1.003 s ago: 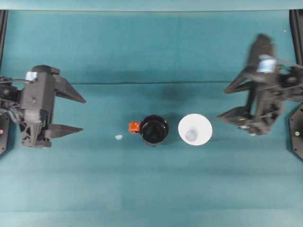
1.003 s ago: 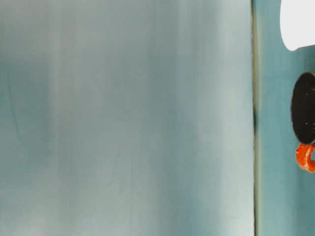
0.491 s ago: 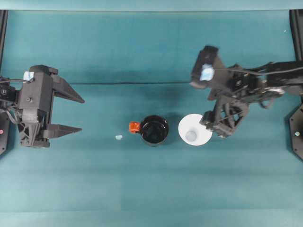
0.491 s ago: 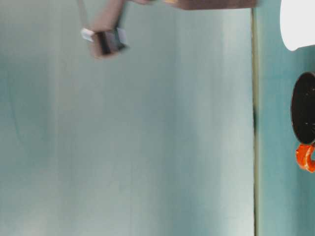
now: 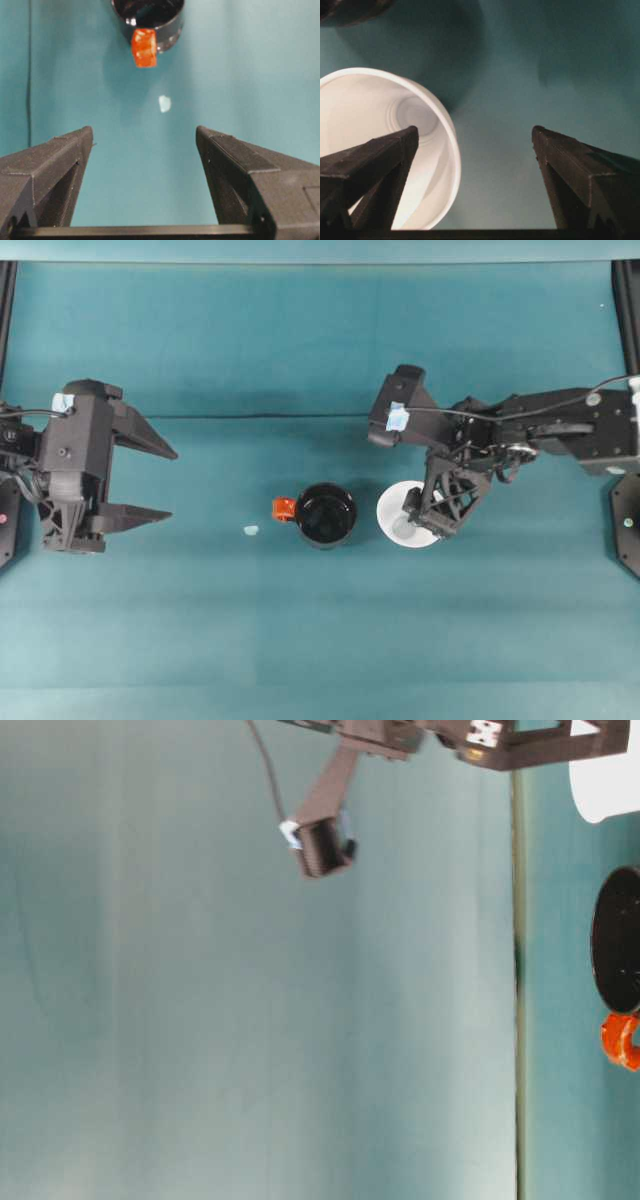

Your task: Put the paper cup into the moved red handle cup holder.

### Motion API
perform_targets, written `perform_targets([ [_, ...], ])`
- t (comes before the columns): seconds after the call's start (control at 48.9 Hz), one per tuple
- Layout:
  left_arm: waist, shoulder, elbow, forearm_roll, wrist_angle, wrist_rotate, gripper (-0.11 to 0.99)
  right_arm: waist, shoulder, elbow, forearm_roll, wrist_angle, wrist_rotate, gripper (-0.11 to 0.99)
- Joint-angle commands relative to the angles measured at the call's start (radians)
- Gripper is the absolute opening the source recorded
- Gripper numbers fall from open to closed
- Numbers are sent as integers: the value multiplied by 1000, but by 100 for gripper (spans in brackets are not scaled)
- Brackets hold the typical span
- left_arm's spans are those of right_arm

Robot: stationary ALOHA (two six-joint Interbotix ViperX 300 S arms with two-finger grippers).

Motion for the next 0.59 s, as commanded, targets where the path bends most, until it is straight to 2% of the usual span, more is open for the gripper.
perform_targets([
  [0.0, -2, -2, -14, 3, -5, -2, 86, -2, -2, -6, 2, -9, 11, 93],
  [0.143, -2, -2, -12, 3, -6, 0, 86, -6, -2, -5, 2, -9, 11, 92],
  [0.225, -2, -2, -12, 3, -6, -2, 86, -6, 0, -8, 2, -6, 12, 84],
  [0.45, -2, -2, -12, 3, -6, -2, 86, -6, 2, -14, 3, -6, 11, 21],
  [0.573, -2, -2, -14, 3, -8, -3, 86, 0, 5, -15, 2, -23, 6, -1],
])
